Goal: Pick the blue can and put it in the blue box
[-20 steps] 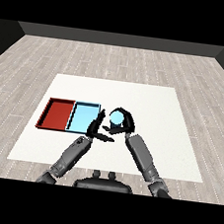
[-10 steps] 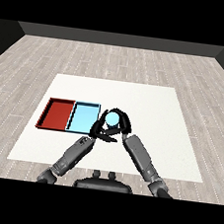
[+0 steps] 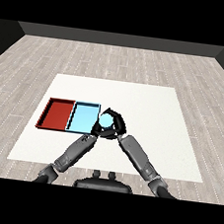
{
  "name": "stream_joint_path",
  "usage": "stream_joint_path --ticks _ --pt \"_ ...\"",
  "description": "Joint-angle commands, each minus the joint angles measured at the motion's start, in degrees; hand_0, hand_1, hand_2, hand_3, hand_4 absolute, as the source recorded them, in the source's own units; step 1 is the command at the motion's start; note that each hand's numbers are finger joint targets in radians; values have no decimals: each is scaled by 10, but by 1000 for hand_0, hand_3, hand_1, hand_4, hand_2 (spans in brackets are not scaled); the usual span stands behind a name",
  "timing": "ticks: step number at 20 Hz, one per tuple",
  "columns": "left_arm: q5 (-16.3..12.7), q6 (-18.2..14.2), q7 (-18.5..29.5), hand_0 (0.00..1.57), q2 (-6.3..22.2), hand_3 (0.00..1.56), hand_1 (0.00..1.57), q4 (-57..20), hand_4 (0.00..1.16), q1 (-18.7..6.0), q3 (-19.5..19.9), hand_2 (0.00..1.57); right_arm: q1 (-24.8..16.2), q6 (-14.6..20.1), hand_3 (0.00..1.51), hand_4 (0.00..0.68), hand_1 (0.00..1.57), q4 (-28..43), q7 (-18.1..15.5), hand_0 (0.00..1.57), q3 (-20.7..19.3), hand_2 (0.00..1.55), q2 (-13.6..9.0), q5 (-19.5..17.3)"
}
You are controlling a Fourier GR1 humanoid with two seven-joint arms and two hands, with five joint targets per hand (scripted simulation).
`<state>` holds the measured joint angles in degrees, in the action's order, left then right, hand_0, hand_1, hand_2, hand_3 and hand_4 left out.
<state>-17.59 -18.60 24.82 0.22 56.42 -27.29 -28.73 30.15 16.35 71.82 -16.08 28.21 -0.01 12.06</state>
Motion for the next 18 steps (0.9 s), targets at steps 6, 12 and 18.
stream_joint_path --ticks 6,12,18 --pt "103 -72 -41 393 8 88 393 -30 125 -45 -20 574 29 38 1400 599 1478 -53 -60 1478 75 1473 0 53" --pt "24 -112 -19 454 -1 348 454 -7 718 -25 -9 646 20 7 1396 598 1455 -34 -46 1455 52 1453 -1 51" --pt "20 -107 5 732 -1 636 732 -5 671 -2 -18 822 25 58 1393 600 1438 -15 -27 1438 101 1454 -1 75"
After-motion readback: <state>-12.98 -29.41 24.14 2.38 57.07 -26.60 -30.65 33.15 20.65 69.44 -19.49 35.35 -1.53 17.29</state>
